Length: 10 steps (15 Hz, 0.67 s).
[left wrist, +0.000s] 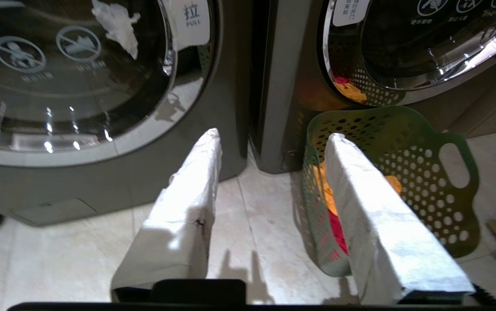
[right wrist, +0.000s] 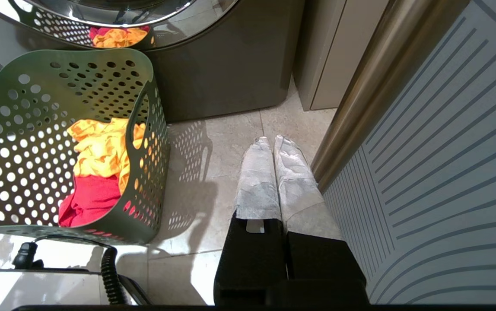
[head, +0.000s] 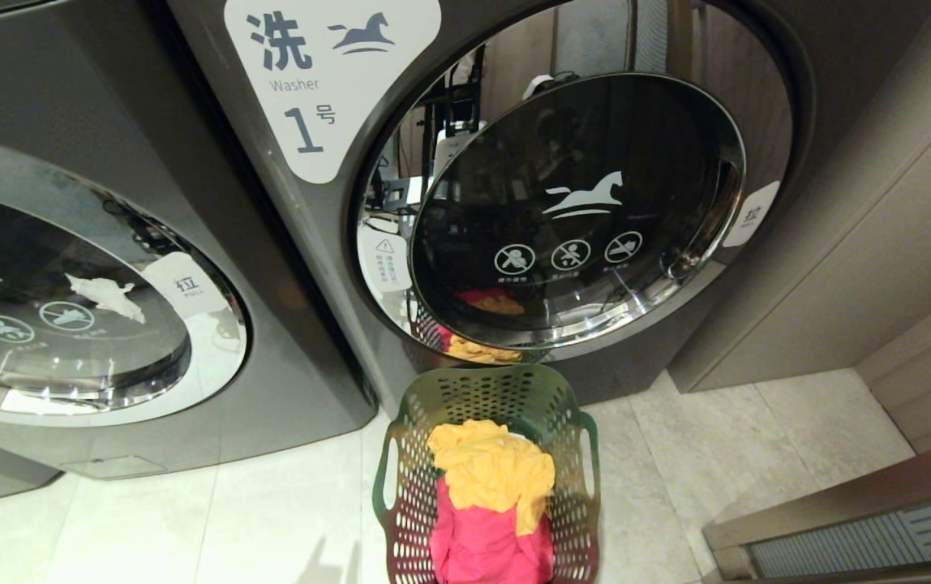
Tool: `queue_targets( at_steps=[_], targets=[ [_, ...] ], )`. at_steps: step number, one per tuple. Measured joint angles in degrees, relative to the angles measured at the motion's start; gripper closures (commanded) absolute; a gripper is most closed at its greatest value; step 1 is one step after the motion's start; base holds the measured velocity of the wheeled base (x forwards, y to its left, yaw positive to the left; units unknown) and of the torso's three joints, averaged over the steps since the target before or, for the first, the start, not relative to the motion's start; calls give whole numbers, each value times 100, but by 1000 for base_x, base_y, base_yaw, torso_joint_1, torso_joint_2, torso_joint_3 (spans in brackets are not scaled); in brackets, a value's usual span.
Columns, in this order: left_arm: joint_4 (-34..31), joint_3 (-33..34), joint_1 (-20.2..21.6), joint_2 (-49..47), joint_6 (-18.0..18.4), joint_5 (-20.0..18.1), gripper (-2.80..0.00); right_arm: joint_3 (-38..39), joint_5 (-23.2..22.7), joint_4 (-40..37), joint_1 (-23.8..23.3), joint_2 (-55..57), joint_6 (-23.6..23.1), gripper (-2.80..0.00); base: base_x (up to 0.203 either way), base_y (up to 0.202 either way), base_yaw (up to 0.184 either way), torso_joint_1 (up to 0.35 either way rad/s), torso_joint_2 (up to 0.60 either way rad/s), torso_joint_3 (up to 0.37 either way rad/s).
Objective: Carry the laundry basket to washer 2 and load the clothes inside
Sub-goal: Open the lid of the washing machine
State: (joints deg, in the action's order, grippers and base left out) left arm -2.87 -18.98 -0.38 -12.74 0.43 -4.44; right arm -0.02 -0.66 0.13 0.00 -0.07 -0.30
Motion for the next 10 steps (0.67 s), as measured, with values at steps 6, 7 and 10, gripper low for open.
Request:
queue_targets(
  at_steps=[6, 7, 10],
  targets=[
    [1557, -271, 113, -3093, -1352, -317, -280, 1, -1, 5, -5, 1, 0, 0, 0, 0, 0, 0, 0, 0],
    [1942, -266, 243, -3627, -1442, -466, -280, 1, 0, 6, -5, 0, -10, 0, 0, 0, 0, 0, 0, 0],
    [3169, -244, 1245, -5114, -1324, -1156, -280, 2, -2, 9, -5, 0, -3, 0, 0, 0, 0, 0, 0, 0]
  ],
)
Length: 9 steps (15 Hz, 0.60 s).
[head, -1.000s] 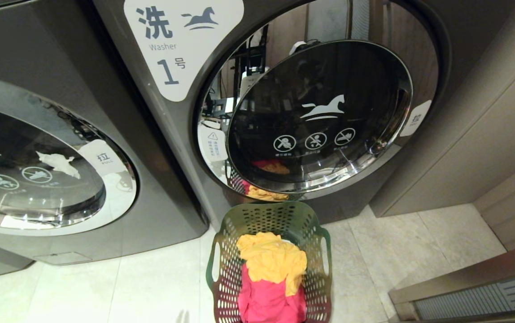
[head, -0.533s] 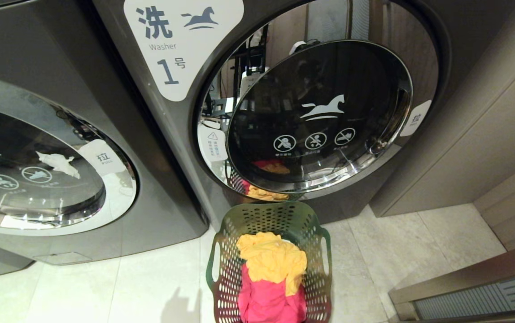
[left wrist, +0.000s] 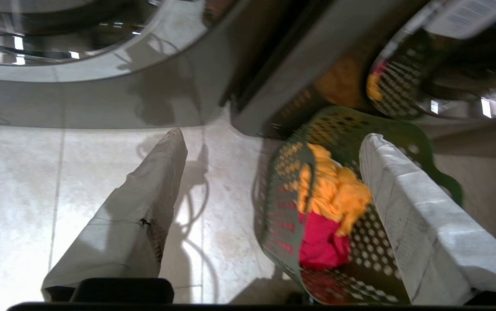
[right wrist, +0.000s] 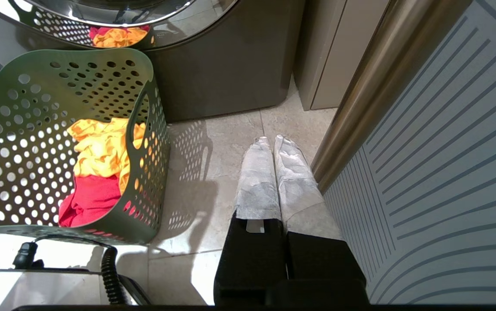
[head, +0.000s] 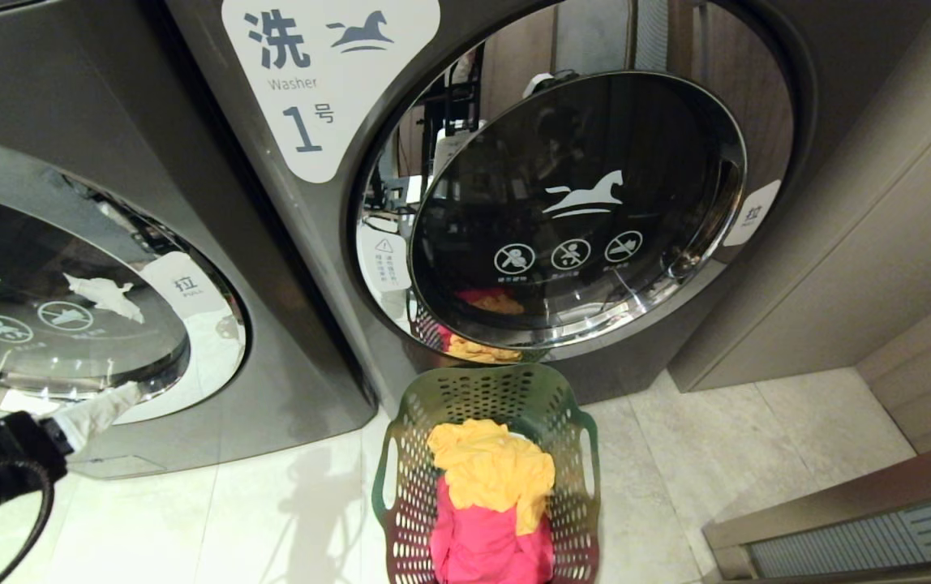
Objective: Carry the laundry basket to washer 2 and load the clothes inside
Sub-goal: Open the lid of the washing machine
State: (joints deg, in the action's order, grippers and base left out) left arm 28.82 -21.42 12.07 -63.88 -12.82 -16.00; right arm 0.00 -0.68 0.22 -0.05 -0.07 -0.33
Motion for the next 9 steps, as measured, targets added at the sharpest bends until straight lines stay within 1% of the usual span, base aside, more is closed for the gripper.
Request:
queue_targets(
  at_steps=[2, 3, 4, 5, 6, 7, 8, 9],
  targets=[
    [911, -10, 1061, -887, 313, -841, -280, 0, 1, 0, 0, 0, 0, 0, 0, 0, 0, 0, 0, 0],
    [1348, -10, 1452, -1201, 431, -1365, -280, 0, 0, 0, 0, 0, 0, 0, 0, 0, 0, 0, 0, 0],
    [1757, 1, 1729, -1438, 508, -1937, -280, 0, 2, 0, 2, 0, 2, 0, 0, 0, 0, 0, 0, 0],
    [2112, 51, 1914, -1619, 553, -2540, -280, 0, 0, 0, 0, 0, 1, 0, 0, 0, 0, 0, 0, 0],
    [2355, 122, 1996, -1735, 581, -3039, -280, 0, 0, 0, 0, 1, 1, 0, 0, 0, 0, 0, 0, 0],
    [2577, 200, 2013, -1838, 595, -3437, -280, 0, 0, 0, 0, 0, 2, 0, 0, 0, 0, 0, 0, 0],
    [2767, 272, 1956, -1929, 599, -3635, -280, 0, 2, 0, 4, 0, 2, 0, 0, 0, 0, 0, 0, 0],
    [2939, 336, 1830, -2014, 603, -3676, -280, 0, 0, 1, 5, 0, 2, 0, 0, 0, 0, 0, 0, 0]
  ],
)
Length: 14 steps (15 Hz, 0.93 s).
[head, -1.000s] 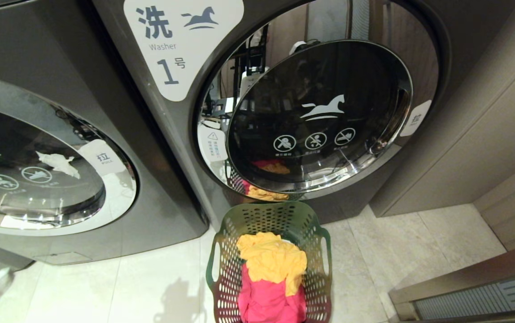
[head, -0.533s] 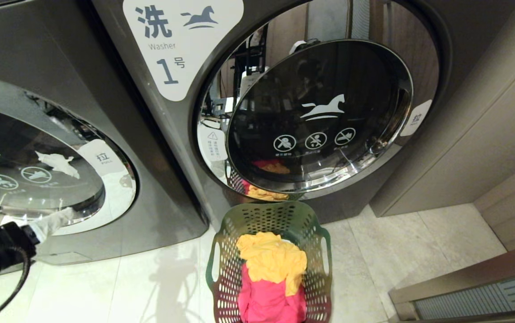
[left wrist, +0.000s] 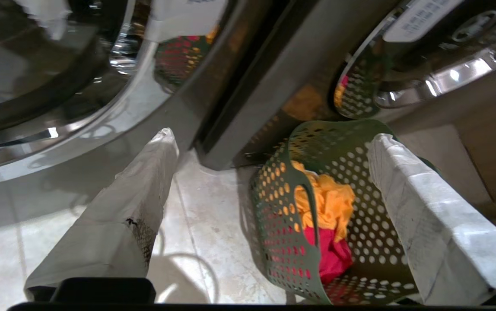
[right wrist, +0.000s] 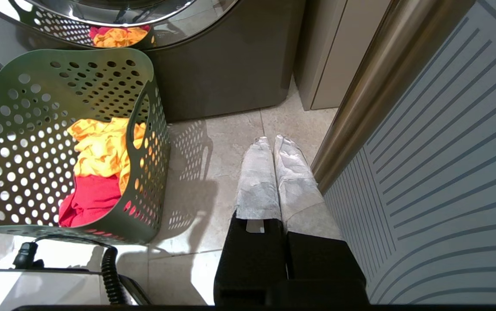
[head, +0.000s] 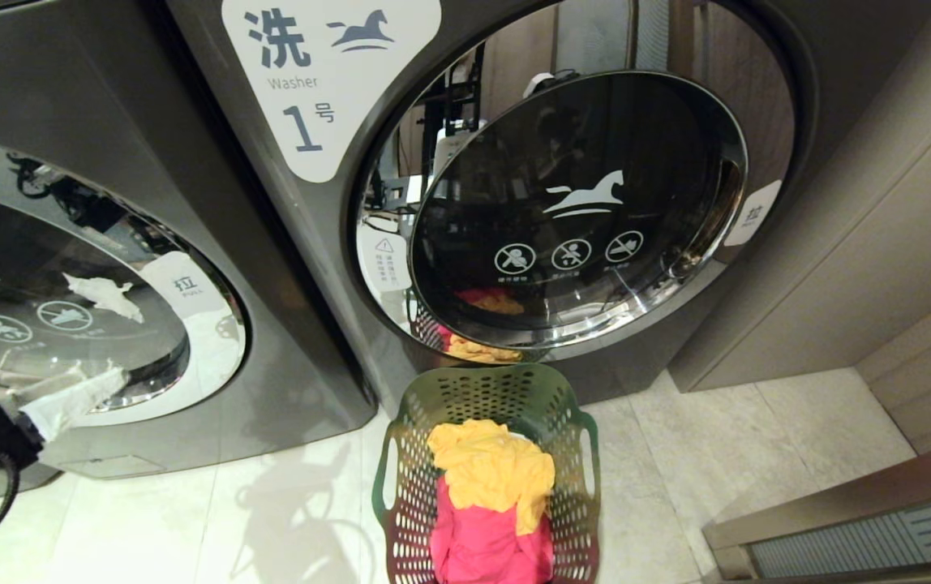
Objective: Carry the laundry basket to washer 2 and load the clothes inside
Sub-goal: Open the lid of the washing machine
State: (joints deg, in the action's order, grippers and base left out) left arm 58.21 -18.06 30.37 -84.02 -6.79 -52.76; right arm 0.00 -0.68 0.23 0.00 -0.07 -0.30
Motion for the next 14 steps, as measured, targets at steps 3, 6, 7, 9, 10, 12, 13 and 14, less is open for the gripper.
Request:
queue_targets(
  at_steps=[3, 6, 7, 9, 10, 12, 13, 14],
  targets=[
    [656, 84, -472, -345, 235, -7, -280, 0, 0, -1, -5, 0, 0, 0, 0, 0, 0, 0, 0, 0],
    [992, -90, -645, -876, 884, -5, -280, 0, 0, -1, -5, 0, 0, 0, 0, 0, 0, 0, 0, 0],
    [1087, -258, -654, -1131, 1134, -5, -280, 0, 0, 1, -5, 0, 0, 0, 0, 0, 0, 0, 0, 0],
    [1299, -641, -658, -1652, 1574, -5, -280, 0, 2, 1, -5, 0, -2, 0, 0, 0, 0, 0, 0, 0],
    [1386, -788, -664, -1889, 1680, -21, -280, 0, 2, -1, -5, 2, -2, 0, 0, 0, 0, 0, 0, 0],
    [1662, -1078, -665, -2299, 1555, -311, -280, 0, 0, 1, -5, 0, 0, 0, 0, 0, 0, 0, 0, 0],
    [1800, -1252, -650, -2461, 1403, -580, -280, 0, 0, 1, -5, 0, 0, 0, 0, 0, 0, 0, 0, 0],
    [1889, -1451, -622, -2616, 1299, -790, -280, 0, 0, -1, -5, 0, 0, 0, 0, 0, 0, 0, 0, 0]
  ],
)
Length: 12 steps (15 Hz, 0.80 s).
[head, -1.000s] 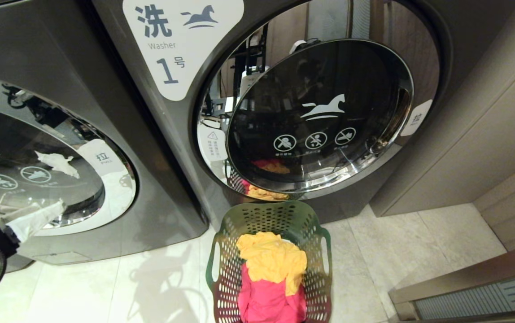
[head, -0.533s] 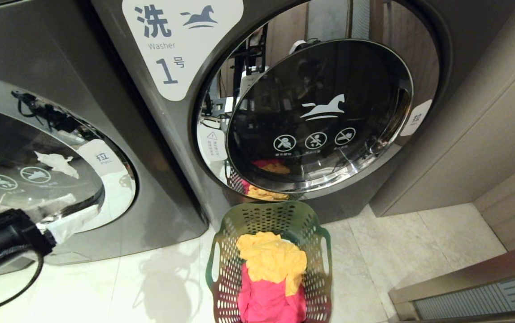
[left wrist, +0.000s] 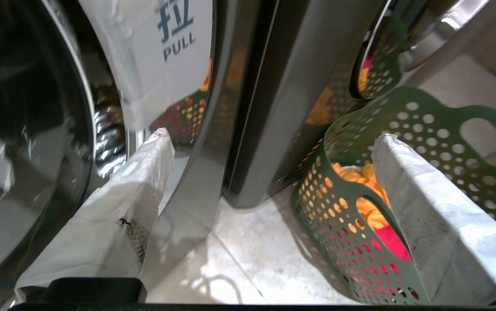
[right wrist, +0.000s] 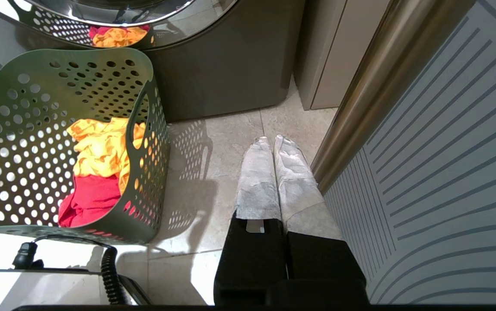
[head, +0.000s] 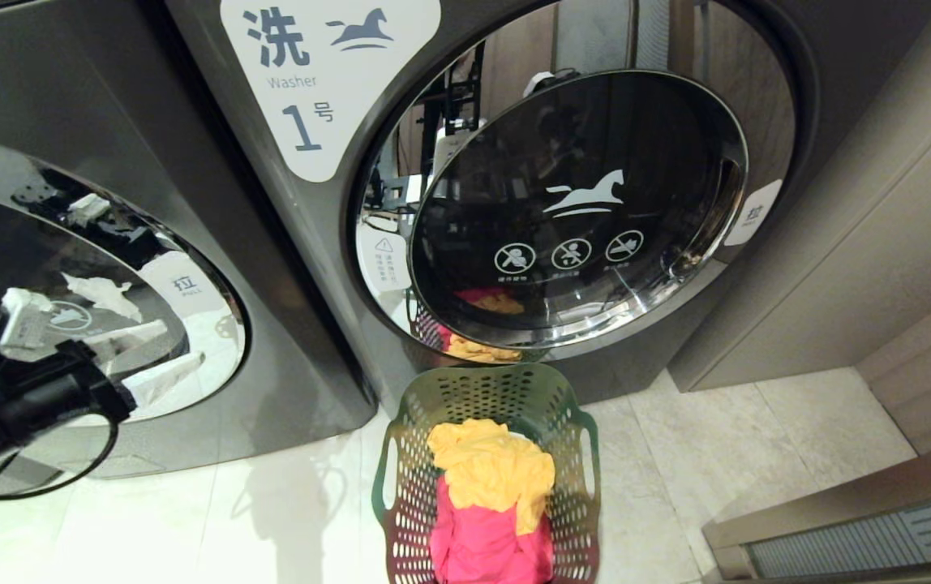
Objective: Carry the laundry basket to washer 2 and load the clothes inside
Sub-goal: Open the lid of the washing machine
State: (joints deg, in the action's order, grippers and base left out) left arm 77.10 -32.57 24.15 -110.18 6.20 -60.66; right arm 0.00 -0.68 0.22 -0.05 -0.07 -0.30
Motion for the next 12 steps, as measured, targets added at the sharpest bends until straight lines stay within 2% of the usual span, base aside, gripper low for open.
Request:
queue_targets(
  at_steps=[4, 6, 12],
  targets=[
    [224, -485, 202, -411, -15, -476, -280, 0, 0, 0, 5, 0, 0, 0, 0, 0, 0, 0, 0, 0],
    [431, -526, 273, -535, 54, -487, -280, 0, 0, 2, 5, 2, -2, 0, 0, 0, 0, 0, 0, 0],
    [454, -1090, 316, -836, 17, -441, -280, -2, 2, 0, 0, 0, 0, 0, 0, 0, 0, 0, 0, 0]
  ],
)
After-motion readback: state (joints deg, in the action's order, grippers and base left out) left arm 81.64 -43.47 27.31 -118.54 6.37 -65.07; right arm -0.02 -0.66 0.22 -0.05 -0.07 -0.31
